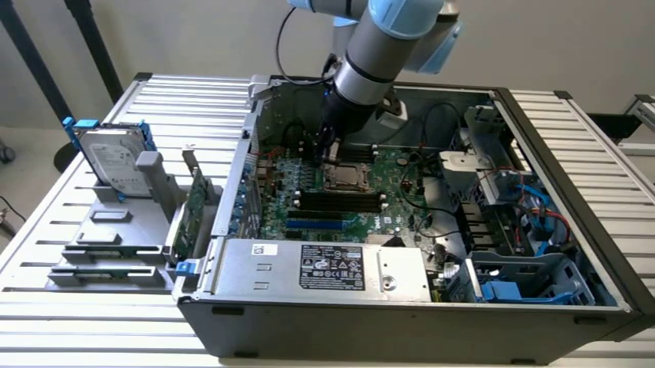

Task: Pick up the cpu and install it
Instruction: 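Close the cpu cover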

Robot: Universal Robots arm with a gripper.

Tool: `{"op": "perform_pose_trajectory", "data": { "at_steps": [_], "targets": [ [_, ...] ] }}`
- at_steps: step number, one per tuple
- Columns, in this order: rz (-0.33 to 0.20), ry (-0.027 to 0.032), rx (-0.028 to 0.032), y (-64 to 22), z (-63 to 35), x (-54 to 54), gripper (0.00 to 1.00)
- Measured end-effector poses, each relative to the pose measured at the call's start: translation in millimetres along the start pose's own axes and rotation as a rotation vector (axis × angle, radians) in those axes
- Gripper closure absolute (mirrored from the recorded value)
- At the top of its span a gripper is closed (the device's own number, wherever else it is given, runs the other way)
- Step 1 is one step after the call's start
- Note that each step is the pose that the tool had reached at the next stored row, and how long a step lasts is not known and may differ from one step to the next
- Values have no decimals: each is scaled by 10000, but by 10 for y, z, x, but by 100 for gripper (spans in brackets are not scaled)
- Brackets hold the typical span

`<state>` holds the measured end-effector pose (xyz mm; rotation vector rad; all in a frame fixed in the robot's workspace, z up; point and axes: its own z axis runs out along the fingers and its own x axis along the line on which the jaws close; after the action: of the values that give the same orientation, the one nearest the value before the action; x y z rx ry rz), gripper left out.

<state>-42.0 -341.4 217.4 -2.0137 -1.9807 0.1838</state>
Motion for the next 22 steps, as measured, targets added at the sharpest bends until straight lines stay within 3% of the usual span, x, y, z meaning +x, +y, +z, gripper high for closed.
{"op": "perform_pose_trajectory", "data": {
  "at_steps": [9, 12, 16, 22],
  "targets": [
    [-134, 522, 232, -217, -24, 4, 89],
    [-147, 618, 271, -258, -25, 4, 89],
    [71, 705, 234, -271, -29, 5, 89],
    [841, 964, 107, -274, -34, 5, 89]
  ]
}}
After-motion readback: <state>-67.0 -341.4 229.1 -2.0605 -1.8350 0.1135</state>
